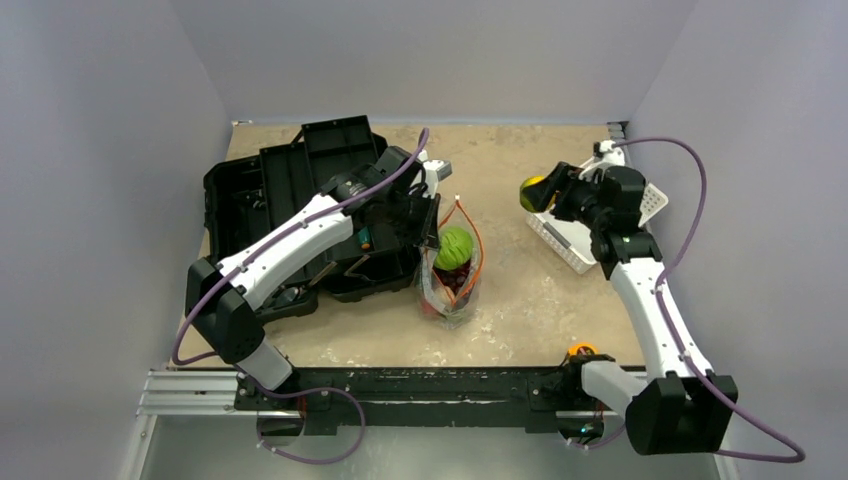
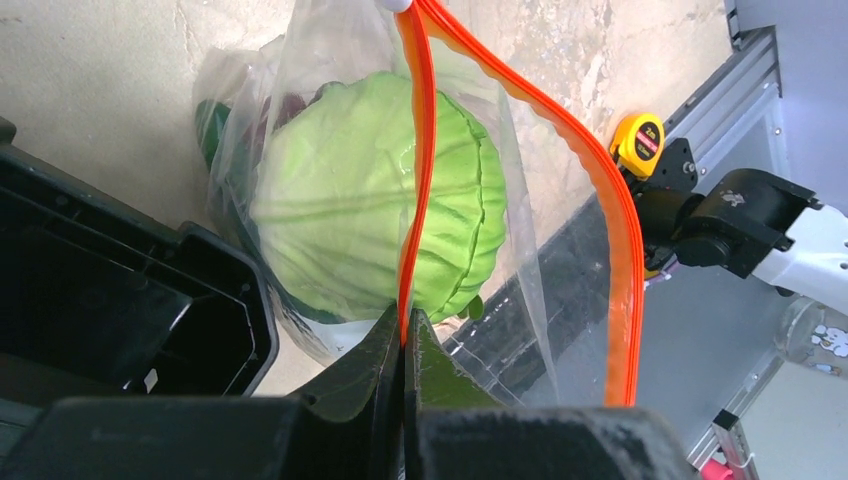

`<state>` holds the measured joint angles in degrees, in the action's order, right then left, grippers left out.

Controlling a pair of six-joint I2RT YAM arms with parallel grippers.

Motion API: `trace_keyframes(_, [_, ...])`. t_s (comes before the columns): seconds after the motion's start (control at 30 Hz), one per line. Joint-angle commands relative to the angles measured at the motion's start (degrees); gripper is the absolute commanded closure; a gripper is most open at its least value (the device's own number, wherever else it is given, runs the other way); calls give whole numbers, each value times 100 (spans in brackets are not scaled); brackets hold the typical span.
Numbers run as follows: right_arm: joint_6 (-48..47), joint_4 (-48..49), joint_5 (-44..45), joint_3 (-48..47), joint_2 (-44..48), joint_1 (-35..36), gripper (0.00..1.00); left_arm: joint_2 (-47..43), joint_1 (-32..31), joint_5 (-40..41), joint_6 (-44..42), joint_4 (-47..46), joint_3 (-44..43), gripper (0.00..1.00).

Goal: Place the food in the zip-top bag and seal the zipper
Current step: Place the fake fruit in the zipper food storage bag.

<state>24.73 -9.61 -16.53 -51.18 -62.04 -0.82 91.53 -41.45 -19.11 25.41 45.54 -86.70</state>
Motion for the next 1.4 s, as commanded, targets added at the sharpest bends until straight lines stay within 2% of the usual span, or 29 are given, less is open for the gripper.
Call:
trace_keyframes(0.0, [-673,-688,-691,-727,296,604,94,54,-127,307,-151,56,-266,100])
trace_keyframes(0.23, [-1133,-1117,-1905,-866,933,1276,86,11,-214,401,-194,78,-266,100])
trace_keyframes(0.4, [-1521,-1575,-2156,-885,988,1699,79,34,-216,647,-285,136,-293,100])
trace_keyframes(0.57, [-1719,-1592,-2177,-777,825,2182,76,50,-215,776,-332,183,-330,100])
trace_keyframes(0.8, [-1767,-1526,-1365,-844,593,3028,68,84,-215,866,-370,222,-348,100])
trace_keyframes(0.97, [-1671,-1419,-502,-1007,263,4278,63,113,-214,872,-365,223,-348,100])
trace_keyframes(1.1, [-1892,-1734,313,-1156,-131,4947,60,112,-219,881,-370,233,-357,100])
trace_keyframes(1.23, [-2040,-1908,1178,-1085,-249,5315,56,88,-218,956,-394,249,-366,100])
trace_keyframes(1.37, [-1941,-1796,1834,-910,-9,5347,49,49,-219,959,-396,246,-366,100])
